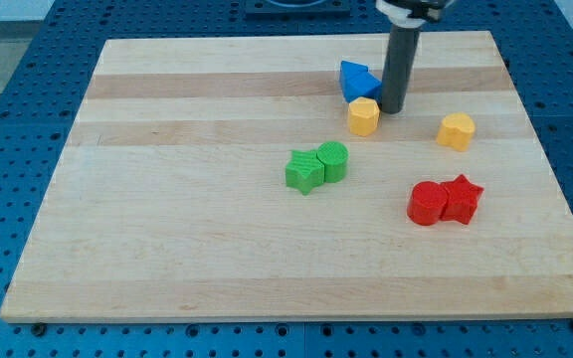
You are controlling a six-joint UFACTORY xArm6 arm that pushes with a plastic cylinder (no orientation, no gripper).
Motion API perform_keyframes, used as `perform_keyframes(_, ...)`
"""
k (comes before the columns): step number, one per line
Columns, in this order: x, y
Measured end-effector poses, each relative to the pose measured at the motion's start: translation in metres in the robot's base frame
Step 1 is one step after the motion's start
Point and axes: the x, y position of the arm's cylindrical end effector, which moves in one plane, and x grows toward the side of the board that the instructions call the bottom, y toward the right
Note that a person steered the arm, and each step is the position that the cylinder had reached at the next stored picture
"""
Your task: Move blue cube from the centre of blue triangle and yellow hexagon
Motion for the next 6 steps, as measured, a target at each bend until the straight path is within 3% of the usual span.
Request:
perform_keyframes(1, 0.000, 0.046)
perform_keyframes(2, -0.012, 0.048)
perform_keyframes(3, -0.027, 0.033)
perform_keyframes(6, -0.018, -0.044)
